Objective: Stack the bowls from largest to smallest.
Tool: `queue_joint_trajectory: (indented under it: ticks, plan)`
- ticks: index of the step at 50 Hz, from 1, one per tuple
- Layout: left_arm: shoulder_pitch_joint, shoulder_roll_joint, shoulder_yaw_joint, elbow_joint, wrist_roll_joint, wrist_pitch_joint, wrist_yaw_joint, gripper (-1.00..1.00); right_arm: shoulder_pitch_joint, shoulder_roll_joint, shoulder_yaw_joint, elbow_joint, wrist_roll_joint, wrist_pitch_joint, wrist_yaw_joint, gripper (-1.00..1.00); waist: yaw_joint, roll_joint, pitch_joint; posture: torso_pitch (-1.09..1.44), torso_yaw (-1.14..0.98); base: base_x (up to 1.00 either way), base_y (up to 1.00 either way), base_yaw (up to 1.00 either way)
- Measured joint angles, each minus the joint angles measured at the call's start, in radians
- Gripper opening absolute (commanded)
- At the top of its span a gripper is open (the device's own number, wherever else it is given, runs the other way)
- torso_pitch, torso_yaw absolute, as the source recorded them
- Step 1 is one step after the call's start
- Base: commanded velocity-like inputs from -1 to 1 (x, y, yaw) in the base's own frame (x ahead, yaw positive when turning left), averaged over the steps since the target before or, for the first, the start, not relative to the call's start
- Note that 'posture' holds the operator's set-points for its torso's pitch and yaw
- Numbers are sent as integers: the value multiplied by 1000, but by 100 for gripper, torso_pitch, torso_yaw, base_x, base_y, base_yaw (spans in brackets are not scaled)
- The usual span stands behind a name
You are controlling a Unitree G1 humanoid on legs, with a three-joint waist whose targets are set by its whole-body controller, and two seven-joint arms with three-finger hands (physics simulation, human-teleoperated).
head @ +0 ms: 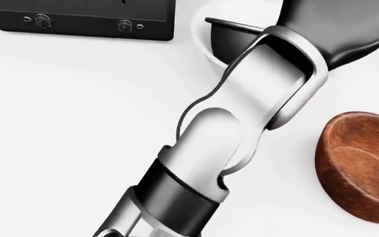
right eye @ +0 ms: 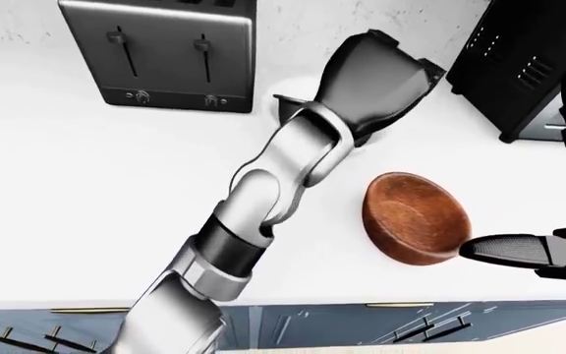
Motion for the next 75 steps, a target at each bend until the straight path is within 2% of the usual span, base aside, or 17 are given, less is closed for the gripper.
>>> queue_joint_trajectory:
  ticks: [6, 10, 20, 28, 33, 38, 41, 45, 48, 54, 58, 60, 62, 65, 68, 71, 75]
  plan:
    - [28, 2, -8, -97, -14, -3, -45, 24, -12, -24, 14, -1, 33, -2, -34, 100, 2, -2, -5, 0, 0, 0, 0, 0]
    - [77, 1, -12, -202, -26, -3, -112, 27, -18, -29, 23, 3, 33, -7, -40, 100, 2, -2, 0, 0, 0, 0, 0, 0]
    - [165, 24, 4, -554, -97, 18, -340, 36, -53, -76, 58, 10, 71, -8, -99, 100, 5, 2, 4, 0, 0, 0, 0, 0]
    - [199, 56, 29, -786, -176, 95, -546, 44, -67, -95, 73, 19, 85, -9, -118, 100, 7, 5, 12, 0, 0, 0, 0, 0]
    - [206, 110, 54, -935, -221, 170, -664, 47, -75, -112, 81, 15, 106, -10, -147, 100, 10, 8, 14, 0, 0, 0, 0, 0]
    - [306, 183, 75, -1086, -258, 213, -720, 49, -71, -107, 81, 12, 101, -11, -139, 100, 10, 17, 9, 0, 0, 0, 0, 0]
    - [388, 258, 107, -1153, -297, 225, -721, 52, -69, -112, 69, 16, 96, -6, -130, 100, 9, 24, 12, 0, 0, 0, 0, 0]
    - [464, 380, 201, -1163, -393, 261, -696, 57, -66, -126, 54, 26, 90, 10, -118, 100, 7, 29, 17, 0, 0, 0, 0, 0]
    - [507, 474, 262, -1125, -474, 284, -642, 64, -65, -135, 39, 30, 80, 23, -95, 100, 7, 32, 15, 0, 0, 0, 0, 0]
    - [591, 605, 343, -1024, -610, 291, -509, 63, -50, -140, -2, 34, 29, 58, 4, 100, 5, 35, 11, 0, 0, 0, 0, 0]
    - [661, 646, 376, -1044, -669, 296, -470, 63, -48, -166, -36, 43, -28, 107, 129, 100, 3, 36, 10, 0, 0, 0, 0, 0]
    - [684, 664, 393, -1049, -698, 294, -457, 74, -46, -186, -61, 53, -54, 134, 198, 100, 4, 37, 9, 0, 0, 0, 0, 0]
    - [700, 679, 412, -1047, -723, 301, -448, 97, -39, -215, -115, 66, -74, 169, 278, 100, 7, 38, 10, 0, 0, 0, 0, 0]
    - [716, 697, 436, -1066, -745, 334, -450, 100, -23, -257, -215, 81, -113, 221, 419, 100, 7, 37, 10, 0, 0, 0, 0, 0]
    - [731, 705, 446, -1087, -764, 356, -448, 100, -11, -274, -273, 72, -181, 258, 577, 100, 6, 35, 9, 0, 0, 0, 0, 0]
    - [746, 694, 435, -1115, -770, 374, -452, 100, -19, -258, -272, 37, -252, 280, 704, 100, 3, 34, 9, 0, 0, 0, 0, 0]
    - [736, 689, 426, -1177, -807, 400, -461, 100, -48, -255, -262, 30, -302, 311, 790, 100, 1, 35, 13, 0, 0, 0, 0, 0]
